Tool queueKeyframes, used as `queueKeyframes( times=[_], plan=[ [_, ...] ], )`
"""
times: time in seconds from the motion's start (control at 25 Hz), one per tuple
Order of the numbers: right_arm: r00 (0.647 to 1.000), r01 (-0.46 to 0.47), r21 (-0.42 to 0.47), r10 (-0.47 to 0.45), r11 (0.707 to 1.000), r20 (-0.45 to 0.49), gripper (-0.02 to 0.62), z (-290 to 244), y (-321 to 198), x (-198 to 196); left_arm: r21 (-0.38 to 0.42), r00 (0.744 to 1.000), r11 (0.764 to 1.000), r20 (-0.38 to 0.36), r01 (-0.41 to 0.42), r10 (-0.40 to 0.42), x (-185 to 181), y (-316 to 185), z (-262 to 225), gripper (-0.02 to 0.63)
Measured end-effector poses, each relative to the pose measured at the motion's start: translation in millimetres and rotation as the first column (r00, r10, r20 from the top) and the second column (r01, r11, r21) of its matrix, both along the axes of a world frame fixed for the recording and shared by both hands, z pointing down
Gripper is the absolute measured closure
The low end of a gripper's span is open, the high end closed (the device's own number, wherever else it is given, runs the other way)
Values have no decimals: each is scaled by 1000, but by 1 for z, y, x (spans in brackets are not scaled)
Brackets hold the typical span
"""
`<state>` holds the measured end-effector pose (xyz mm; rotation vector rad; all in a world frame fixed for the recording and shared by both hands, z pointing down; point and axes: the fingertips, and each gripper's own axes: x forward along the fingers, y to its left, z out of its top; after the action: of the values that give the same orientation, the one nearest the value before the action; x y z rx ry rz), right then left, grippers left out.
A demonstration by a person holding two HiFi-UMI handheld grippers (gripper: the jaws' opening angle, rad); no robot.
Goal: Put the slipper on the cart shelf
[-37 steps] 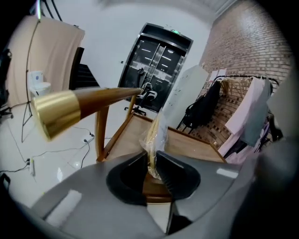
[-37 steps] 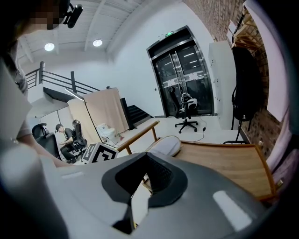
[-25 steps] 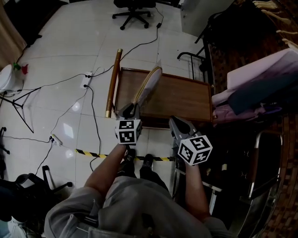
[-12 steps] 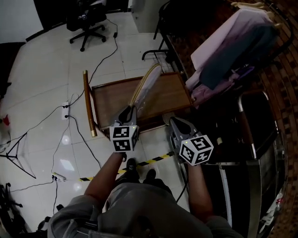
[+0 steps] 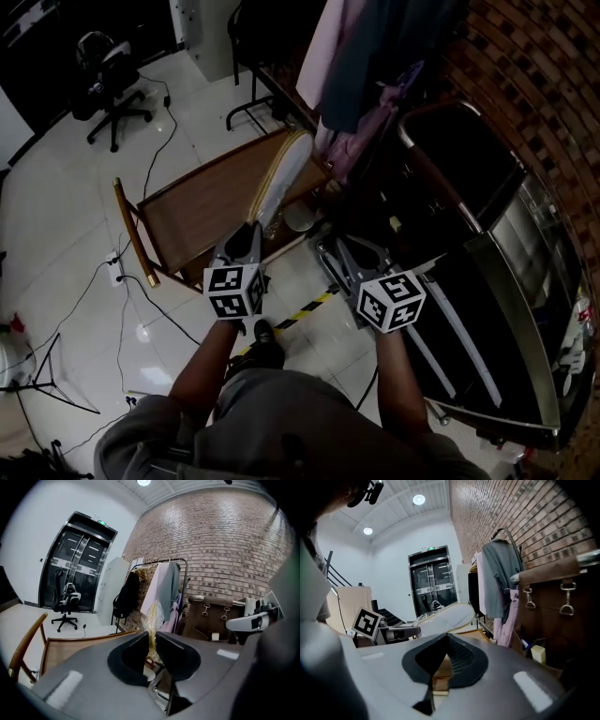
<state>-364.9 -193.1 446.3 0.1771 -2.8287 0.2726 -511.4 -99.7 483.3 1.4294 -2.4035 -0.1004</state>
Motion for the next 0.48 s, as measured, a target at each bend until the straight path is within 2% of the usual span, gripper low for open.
queueKeyframes(
  times=[0.32, 0.48],
  plan=[
    [994, -94, -11, 94, 996, 64, 595, -14, 0, 133, -10, 995, 996, 35, -93, 93, 134, 9, -21, 549],
    [988, -136, -14, 137, 991, 65, 595, -14, 6, 191, -10, 988, 989, 36, -148, 148, 200, 21, -24, 549]
  ],
)
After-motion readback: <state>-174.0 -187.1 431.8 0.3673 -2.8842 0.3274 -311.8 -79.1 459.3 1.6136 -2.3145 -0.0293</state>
